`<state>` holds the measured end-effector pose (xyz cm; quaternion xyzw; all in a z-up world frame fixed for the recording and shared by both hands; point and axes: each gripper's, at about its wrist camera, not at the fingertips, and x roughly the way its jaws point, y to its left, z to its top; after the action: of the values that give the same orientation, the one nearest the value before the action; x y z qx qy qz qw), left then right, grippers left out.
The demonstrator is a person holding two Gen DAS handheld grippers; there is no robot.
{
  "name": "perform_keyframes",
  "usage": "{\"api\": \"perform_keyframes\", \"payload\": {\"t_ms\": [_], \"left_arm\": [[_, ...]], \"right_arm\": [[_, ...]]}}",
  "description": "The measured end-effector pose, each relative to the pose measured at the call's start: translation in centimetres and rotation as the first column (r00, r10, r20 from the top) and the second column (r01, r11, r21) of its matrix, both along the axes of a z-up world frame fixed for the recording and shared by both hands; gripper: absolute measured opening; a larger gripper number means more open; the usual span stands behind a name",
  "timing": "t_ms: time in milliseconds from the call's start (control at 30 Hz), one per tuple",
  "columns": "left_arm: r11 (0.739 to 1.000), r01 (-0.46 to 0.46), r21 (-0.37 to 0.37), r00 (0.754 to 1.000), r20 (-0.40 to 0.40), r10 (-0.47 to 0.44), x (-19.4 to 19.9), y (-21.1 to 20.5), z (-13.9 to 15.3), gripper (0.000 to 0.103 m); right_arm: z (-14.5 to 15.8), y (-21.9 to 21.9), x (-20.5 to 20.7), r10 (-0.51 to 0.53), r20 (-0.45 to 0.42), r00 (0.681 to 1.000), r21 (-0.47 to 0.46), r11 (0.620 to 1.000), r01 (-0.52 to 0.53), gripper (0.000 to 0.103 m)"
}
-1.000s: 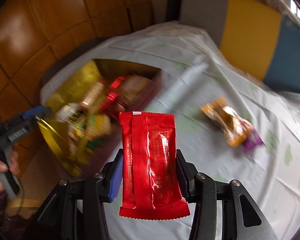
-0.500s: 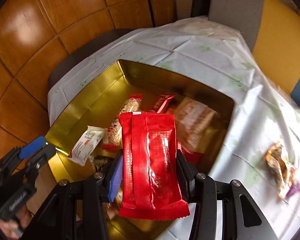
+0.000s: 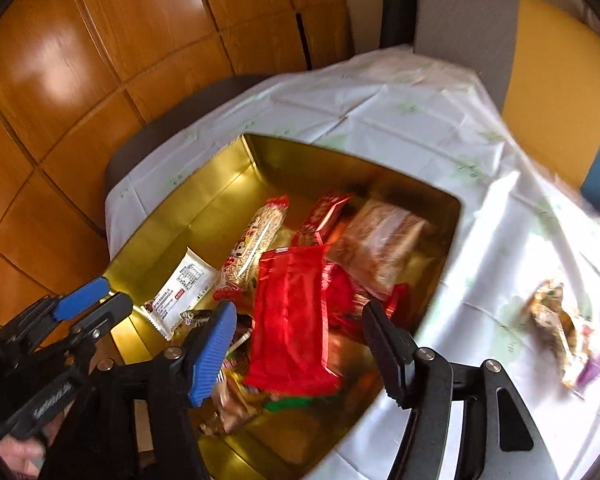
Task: Organize snacks
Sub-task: 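Carry the red pack into the gold tin and open the right tool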
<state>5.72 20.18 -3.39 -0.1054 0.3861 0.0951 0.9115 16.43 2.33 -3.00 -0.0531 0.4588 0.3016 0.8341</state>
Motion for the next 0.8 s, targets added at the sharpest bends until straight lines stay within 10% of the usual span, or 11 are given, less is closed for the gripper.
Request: {"api": "perform_keyframes", "payload": {"t_ms": [800], "left_arm": [[0.979,0.189,0.078,0.982,-0.019,-0.188,-0.2,-7.2,1.7,0.043]], "right_arm": [[-2.8,-23.7,-3.4,-0.362,-0.002,0.932,-0.190,0.915,0.355,0.085]]}}
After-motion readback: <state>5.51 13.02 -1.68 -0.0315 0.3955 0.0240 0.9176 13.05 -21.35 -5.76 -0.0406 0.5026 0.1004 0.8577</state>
